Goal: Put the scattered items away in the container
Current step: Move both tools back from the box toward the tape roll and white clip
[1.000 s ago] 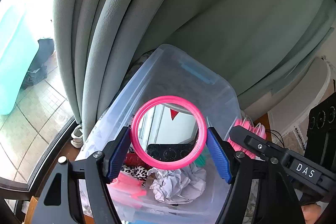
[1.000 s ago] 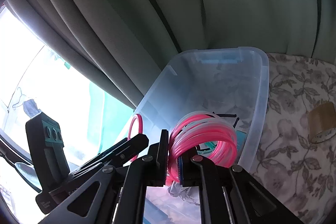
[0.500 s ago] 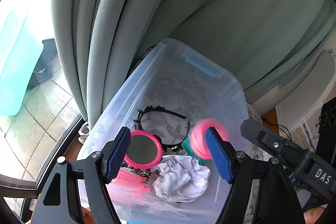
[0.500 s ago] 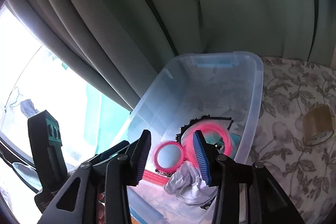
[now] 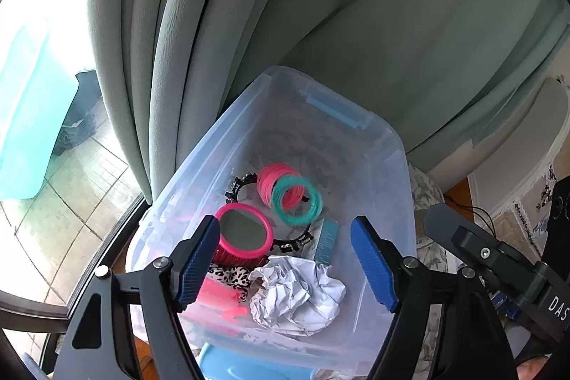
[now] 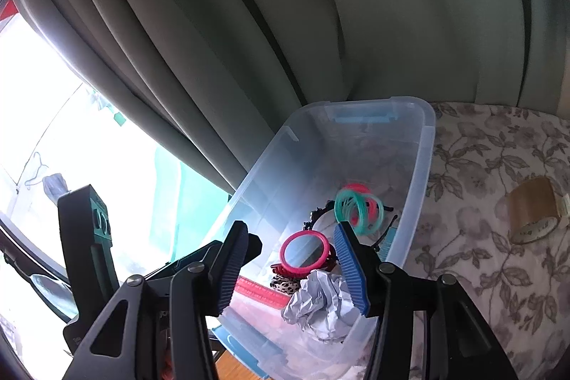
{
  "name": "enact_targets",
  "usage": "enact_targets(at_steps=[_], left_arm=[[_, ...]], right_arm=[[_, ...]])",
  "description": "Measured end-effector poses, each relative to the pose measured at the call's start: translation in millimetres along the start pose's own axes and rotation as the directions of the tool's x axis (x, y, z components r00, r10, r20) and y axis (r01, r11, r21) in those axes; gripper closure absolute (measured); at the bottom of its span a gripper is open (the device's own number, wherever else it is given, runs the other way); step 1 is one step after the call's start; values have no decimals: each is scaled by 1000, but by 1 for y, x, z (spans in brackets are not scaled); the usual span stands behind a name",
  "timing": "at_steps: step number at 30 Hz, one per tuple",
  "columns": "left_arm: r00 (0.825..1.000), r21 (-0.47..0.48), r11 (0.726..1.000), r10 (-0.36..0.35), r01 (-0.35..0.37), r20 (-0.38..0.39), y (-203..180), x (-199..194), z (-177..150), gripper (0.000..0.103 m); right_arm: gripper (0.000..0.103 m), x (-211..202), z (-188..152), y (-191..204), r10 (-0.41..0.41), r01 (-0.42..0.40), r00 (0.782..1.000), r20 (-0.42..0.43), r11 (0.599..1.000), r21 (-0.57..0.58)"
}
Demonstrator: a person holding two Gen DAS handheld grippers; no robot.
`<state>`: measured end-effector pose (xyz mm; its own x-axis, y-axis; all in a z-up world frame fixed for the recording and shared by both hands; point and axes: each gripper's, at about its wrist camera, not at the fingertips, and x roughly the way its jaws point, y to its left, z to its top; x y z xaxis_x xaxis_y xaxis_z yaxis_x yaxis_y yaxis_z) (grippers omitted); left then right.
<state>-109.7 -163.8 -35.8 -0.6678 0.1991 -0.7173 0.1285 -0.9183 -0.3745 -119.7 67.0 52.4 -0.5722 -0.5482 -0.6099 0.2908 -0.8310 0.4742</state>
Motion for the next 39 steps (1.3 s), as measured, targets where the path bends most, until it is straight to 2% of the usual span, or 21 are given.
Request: enact_targets(at_steps=[5,9,23,32,36,39], left_arm=[[1000,24,1000,6,-6,5,-16,-6,-4,26],[1000,51,999,4,-5,11,-33,-11,-8,26],[991,191,979,-95,76,95,-117,-38,-30,26],[990,282,953,-130,111,49,-172,-21,-48,26],[991,319,939,-135,125,9,-194,-7,-57,26],[990,346,927,-134,142,-45,-207,10,-65,26]], right_arm=[[47,-22,-12,-4,9,-9,1000,28,1000,14],[46,-8,-18,-4,13,-14,999,52,1000,21],[43,-35,-48,-44,17,-33,985,174,996,87],[41,-74,-70,-97,-27,-25,968,250,979,202],[41,-94,-81,-131,-81,1,960,270,959,282],[40,-100,-88,-158,-143,46,956,255,935,352]])
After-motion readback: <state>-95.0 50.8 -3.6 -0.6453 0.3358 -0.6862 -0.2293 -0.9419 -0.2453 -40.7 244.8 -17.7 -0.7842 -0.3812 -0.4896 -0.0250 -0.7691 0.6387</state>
